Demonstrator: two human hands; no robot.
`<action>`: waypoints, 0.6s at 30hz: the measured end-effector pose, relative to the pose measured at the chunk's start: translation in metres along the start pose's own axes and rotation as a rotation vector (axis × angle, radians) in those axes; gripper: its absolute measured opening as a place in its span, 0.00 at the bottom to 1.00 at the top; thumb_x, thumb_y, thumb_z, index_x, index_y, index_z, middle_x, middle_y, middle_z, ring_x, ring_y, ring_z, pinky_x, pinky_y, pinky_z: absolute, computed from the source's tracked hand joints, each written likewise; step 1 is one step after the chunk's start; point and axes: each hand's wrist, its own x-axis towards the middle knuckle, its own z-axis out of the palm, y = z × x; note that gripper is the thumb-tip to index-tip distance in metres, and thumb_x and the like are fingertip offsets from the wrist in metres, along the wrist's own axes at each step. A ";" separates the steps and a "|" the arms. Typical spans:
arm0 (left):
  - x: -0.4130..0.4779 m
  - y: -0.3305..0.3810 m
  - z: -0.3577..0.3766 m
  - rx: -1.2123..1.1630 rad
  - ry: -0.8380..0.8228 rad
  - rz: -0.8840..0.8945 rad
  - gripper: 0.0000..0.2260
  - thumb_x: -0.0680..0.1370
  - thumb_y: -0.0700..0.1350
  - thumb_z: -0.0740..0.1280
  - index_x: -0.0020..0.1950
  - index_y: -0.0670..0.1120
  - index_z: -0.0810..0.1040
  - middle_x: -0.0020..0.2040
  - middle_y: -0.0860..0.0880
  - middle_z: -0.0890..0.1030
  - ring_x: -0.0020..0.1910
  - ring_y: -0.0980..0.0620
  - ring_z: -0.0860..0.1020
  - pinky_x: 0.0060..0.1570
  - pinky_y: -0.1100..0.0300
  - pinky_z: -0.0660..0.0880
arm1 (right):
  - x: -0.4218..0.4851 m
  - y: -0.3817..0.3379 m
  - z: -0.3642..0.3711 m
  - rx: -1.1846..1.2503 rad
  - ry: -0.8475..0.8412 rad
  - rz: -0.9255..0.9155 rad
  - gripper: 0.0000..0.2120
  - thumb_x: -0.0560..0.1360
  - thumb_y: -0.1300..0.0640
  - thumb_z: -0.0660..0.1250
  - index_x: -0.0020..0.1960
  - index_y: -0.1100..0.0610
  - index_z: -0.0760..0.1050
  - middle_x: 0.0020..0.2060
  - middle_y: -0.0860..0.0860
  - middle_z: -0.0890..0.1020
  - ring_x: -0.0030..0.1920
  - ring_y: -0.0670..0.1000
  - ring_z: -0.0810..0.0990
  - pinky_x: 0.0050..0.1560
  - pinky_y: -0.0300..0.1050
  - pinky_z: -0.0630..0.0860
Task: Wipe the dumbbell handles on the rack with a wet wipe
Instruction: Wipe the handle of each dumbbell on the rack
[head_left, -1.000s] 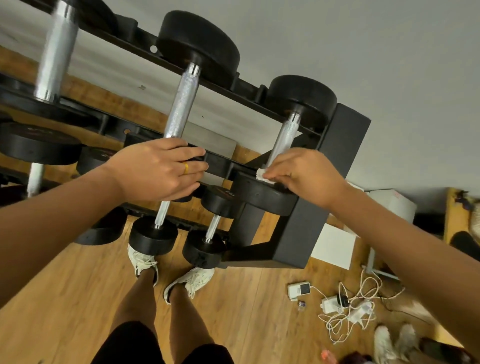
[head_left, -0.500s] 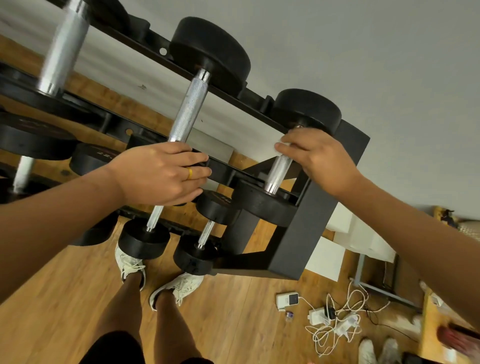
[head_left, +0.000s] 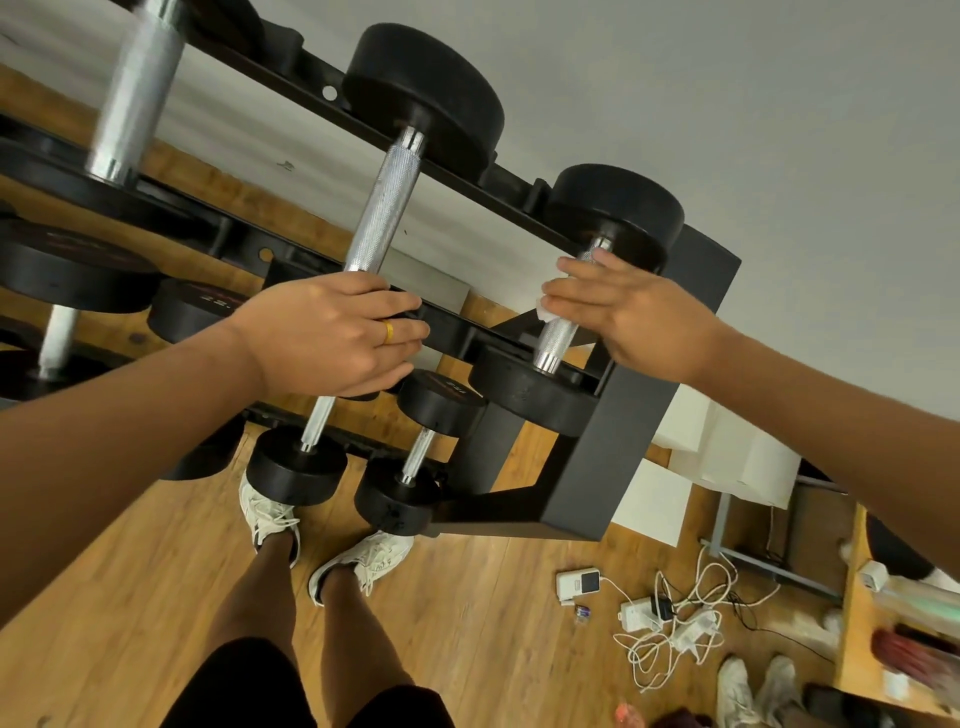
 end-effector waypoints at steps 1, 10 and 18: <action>0.000 0.000 0.000 -0.002 -0.001 0.000 0.18 0.87 0.48 0.58 0.58 0.42 0.86 0.59 0.44 0.86 0.63 0.41 0.82 0.62 0.47 0.78 | 0.000 -0.006 0.003 -0.008 0.011 0.020 0.34 0.67 0.70 0.74 0.72 0.60 0.73 0.70 0.57 0.75 0.75 0.61 0.67 0.76 0.59 0.59; 0.001 0.000 -0.002 0.000 0.006 0.003 0.19 0.87 0.48 0.57 0.58 0.41 0.86 0.58 0.43 0.86 0.62 0.41 0.82 0.61 0.46 0.79 | -0.001 -0.002 -0.005 -0.095 -0.013 0.017 0.39 0.66 0.72 0.73 0.75 0.61 0.68 0.73 0.60 0.71 0.76 0.62 0.65 0.76 0.58 0.57; 0.002 0.000 -0.001 0.013 0.028 0.007 0.19 0.87 0.47 0.57 0.57 0.41 0.86 0.57 0.43 0.86 0.61 0.41 0.83 0.61 0.47 0.79 | 0.006 -0.004 -0.007 -0.173 -0.089 0.175 0.36 0.74 0.64 0.65 0.79 0.64 0.57 0.78 0.62 0.61 0.80 0.62 0.54 0.79 0.59 0.54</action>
